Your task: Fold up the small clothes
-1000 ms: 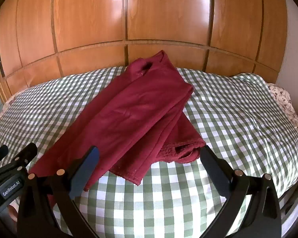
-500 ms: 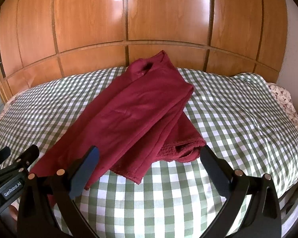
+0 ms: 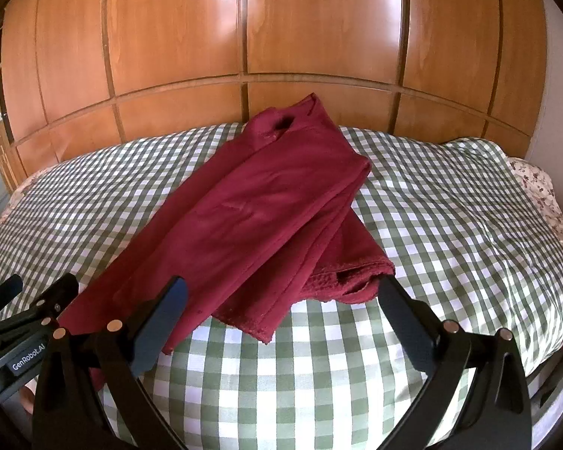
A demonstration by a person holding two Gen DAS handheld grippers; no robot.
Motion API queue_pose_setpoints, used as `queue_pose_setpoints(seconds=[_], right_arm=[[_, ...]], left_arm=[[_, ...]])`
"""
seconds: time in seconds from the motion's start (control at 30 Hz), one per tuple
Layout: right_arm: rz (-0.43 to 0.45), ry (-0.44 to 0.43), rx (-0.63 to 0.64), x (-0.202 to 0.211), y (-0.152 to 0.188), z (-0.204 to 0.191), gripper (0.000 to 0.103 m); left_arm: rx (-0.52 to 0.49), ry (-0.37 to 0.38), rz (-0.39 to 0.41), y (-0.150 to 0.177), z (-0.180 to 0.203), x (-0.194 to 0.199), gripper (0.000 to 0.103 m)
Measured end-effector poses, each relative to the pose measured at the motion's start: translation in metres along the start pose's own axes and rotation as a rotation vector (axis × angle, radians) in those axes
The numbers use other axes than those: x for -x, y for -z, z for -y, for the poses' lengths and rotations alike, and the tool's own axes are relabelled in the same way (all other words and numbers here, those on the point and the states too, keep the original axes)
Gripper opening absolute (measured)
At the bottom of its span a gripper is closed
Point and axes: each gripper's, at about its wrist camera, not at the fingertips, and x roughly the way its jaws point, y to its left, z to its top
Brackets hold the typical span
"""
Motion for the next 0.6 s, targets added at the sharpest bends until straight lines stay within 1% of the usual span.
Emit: queue_pose_setpoints(seconds=[0.4, 0.47, 0.57, 0.6], right_arm=[[0.002, -0.008, -0.002, -0.001, 0.001, -0.001, 0.101], [0.004, -0.074, -0.010, -0.001, -0.001, 0.004, 0.101], [-0.001, -0.184, -0.072, -0.003, -0.006, 0.022, 0.100], [-0.015, -0.211, -0.104, -0.006, -0.008, 0.032, 0.093]], left_arm=[[-0.002, -0.002, -0.004, 0.001, -0.003, 0.000, 0.099], [-0.007, 0.001, -0.005, 0.001, -0.001, -0.002, 0.099], [-0.028, 0.008, -0.032, 0.001, -0.003, -0.008, 0.099], [-0.032, 0.016, -0.045, 0.002, -0.006, -0.010, 0.099]])
